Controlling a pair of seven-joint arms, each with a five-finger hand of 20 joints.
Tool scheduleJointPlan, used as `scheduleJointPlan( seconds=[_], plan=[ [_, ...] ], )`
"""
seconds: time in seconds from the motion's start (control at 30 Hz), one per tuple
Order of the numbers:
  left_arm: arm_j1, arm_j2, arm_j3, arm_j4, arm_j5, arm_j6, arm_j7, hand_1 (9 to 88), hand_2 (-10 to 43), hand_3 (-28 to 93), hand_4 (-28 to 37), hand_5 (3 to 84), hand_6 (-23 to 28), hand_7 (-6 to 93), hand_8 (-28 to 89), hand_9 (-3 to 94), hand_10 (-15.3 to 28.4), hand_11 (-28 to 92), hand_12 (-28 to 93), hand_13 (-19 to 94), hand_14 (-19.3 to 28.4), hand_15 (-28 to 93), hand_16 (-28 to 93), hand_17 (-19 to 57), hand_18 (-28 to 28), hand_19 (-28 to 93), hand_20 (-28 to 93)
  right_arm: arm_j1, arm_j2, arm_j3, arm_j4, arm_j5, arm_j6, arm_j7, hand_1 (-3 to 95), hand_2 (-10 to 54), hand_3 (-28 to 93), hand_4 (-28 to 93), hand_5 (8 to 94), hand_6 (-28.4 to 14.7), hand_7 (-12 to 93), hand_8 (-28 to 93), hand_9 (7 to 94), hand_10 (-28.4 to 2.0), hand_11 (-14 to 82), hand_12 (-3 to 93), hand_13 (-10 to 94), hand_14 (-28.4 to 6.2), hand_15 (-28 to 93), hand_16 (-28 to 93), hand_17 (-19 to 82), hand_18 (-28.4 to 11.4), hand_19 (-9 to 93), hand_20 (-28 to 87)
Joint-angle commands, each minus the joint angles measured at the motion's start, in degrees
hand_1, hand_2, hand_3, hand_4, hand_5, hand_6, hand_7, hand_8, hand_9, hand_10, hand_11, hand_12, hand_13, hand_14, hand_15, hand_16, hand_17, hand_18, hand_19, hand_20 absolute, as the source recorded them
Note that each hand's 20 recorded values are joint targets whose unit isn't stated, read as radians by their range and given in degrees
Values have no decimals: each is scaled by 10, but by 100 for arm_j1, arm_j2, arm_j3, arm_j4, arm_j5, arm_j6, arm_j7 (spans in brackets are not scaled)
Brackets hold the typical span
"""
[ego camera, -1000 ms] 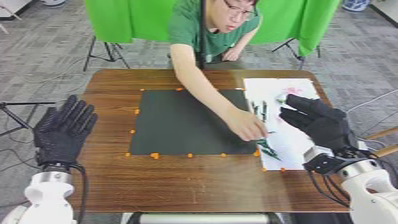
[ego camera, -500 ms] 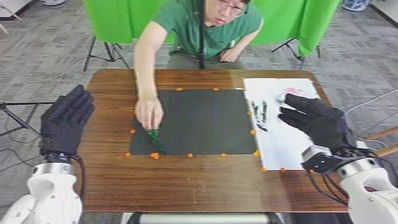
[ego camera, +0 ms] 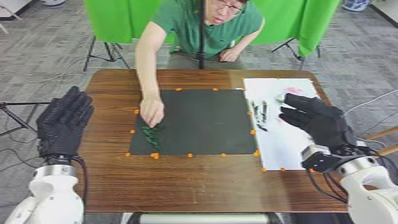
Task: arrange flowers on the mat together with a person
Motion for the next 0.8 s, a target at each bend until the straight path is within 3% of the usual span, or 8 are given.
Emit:
scheduleJointPlan(
  seconds=[0.03, 0.13, 0.33, 0.8],
  plan=[
    [207, -131, -4, -18, -190, -43, 57, 290, 138, 746, -283, 495, 74, 131, -103, 397, 128, 201, 56, 263, 128, 264, -89, -68, 135, 380, 70, -98, 21, 106, -50, -40, 60, 4, 183, 102, 791, -259, 474, -24, 192, -128, 386, -131, 48, 126, 289, -161, 72, 189, 84, -169, 268, 110],
    [197, -123, 5, -3, -189, -89, 35, 289, 138, 747, -283, 495, 75, 131, -103, 397, 128, 201, 58, 265, 130, 266, -89, -67, 136, 380, 72, -107, 18, 127, -55, -69, 77, -1, 183, 102, 791, -258, 474, -23, 193, -128, 386, -130, 48, 125, 290, -161, 71, 191, 83, -169, 270, 108],
    [334, -160, -34, -66, -269, -57, 80, 288, 138, 749, -283, 494, 77, 130, -102, 397, 130, 198, 58, 267, 132, 267, -89, -66, 137, 380, 73, -166, 48, 159, -70, -40, 121, -20, 183, 103, 790, -259, 474, -24, 193, -129, 390, -134, 51, 127, 289, -162, 68, 195, 81, -169, 274, 106],
    [360, -183, -45, -66, -331, -47, 106, 283, 137, 753, -283, 487, 84, 126, -100, 392, 136, 196, 59, 272, 134, 267, -91, -62, 135, 375, 71, -203, -22, 235, -77, -61, 103, -41, 185, 102, 791, -259, 483, -17, 198, -132, 412, -120, 55, 126, 295, -162, 68, 197, 79, -170, 276, 105]
  ],
)
